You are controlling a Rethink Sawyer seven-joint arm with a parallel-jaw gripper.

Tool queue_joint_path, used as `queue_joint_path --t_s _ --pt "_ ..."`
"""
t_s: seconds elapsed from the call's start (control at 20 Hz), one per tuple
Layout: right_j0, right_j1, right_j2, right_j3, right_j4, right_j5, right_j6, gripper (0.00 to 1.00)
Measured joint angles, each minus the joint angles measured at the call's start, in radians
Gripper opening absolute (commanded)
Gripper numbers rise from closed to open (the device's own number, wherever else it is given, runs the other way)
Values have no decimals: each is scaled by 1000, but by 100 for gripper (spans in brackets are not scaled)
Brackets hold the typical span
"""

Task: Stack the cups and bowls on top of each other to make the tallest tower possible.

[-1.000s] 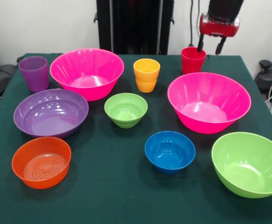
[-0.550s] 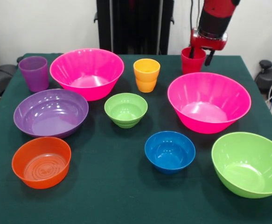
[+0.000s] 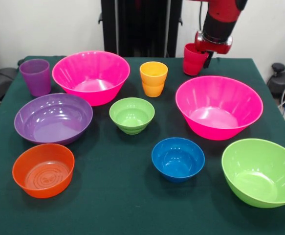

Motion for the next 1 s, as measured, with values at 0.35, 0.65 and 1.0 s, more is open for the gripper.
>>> queue_joint_path --t_s 0.35,0.65,1.0 --pt "-8 0 -1 0 -4 -2 0 0" --pt "40 -52 -66 -11 -26 89 0 0" --pt "104 -180 -152 -104 -73 458 0 0"
